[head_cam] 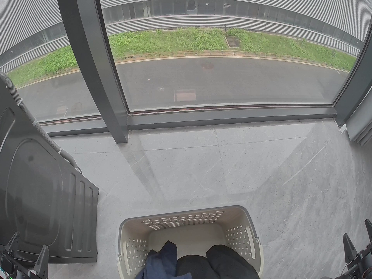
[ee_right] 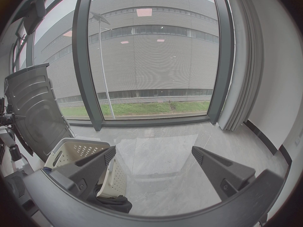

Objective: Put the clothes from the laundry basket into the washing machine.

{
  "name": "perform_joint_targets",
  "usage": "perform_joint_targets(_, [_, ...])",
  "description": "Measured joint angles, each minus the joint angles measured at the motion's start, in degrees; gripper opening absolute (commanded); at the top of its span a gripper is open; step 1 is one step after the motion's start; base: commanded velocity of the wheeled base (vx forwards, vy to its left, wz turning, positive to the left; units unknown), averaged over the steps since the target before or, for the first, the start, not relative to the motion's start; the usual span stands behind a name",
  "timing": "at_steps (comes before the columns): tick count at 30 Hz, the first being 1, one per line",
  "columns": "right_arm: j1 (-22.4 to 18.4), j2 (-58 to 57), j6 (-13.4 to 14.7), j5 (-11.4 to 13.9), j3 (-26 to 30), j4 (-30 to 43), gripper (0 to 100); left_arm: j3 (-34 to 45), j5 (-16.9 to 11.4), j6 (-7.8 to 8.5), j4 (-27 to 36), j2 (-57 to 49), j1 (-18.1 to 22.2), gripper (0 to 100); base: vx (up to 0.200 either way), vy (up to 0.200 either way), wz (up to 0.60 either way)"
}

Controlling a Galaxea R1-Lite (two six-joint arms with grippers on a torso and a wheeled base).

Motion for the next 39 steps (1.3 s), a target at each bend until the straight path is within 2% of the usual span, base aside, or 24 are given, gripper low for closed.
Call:
perform_joint_targets(35, [0.0, 0.0, 0.0, 0.0, 0.0, 0.1, 100, 0.0, 0.0, 0.02, 0.0, 0.0, 0.0, 100, 0.0, 0.0, 0.0])
perform_joint_targets(39, [0.0, 0.0, 0.0, 0.0, 0.0, 0.1, 100, 0.0, 0.0, 0.0, 0.0, 0.0, 0.0, 100, -0.2, 0.0, 0.0])
